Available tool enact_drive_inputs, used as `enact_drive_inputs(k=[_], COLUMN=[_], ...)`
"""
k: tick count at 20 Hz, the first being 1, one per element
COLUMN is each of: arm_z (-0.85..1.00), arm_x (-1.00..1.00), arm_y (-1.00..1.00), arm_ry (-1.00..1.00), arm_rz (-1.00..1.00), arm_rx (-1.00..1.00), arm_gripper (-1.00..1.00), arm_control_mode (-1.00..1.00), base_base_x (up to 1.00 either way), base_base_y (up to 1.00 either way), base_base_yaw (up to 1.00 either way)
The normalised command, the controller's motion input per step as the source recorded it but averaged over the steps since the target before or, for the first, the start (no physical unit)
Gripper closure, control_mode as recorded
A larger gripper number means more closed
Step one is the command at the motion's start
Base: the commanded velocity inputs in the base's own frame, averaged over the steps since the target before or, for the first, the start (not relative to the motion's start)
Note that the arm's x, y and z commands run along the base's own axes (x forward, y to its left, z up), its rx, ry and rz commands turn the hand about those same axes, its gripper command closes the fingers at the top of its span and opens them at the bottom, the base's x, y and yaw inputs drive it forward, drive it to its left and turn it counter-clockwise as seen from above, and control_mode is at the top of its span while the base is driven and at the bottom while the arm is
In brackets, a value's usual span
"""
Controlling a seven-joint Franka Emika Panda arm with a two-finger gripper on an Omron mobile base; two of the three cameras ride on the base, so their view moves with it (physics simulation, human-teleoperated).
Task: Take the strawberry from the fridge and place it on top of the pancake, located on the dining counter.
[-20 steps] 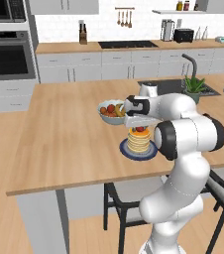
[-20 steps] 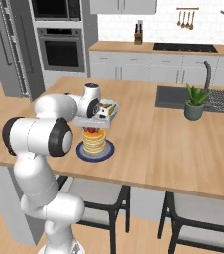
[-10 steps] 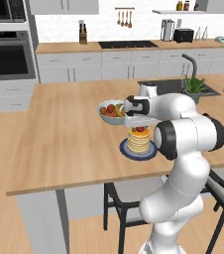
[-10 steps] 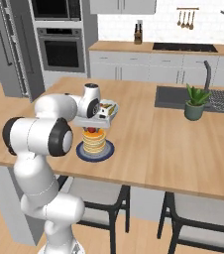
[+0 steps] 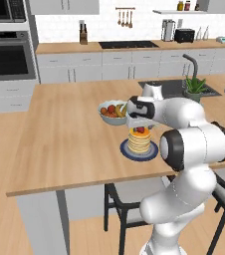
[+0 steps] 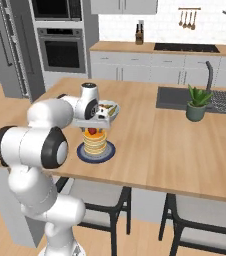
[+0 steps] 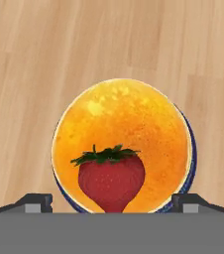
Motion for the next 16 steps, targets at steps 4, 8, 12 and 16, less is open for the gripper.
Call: enact_drive_inputs(k=[4,8,12,16], arm_z=[0.3,0.23,0.31,0.46], arm_x=[-0.83,-0.96,-0.93,-0.69], arm_y=[0.0,0.0,-0.09,-0.23], arm_ry=[-0.19,-0.17,-0.09,-0.08], arm_rz=[0.0,0.0,-0.01,-0.03], arm_rx=[-0.02,0.0,0.0,0.0], arm_gripper=[-1.0,-1.0,-1.0,-1.0], arm_control_mode=[-1.0,-1.0,-1.0,-1.0], base_base_x=[0.0,0.0,0.0,0.0], base_base_y=[0.0,0.0,0.0,0.0], base_base_yaw=[0.0,0.0,0.0,0.0])
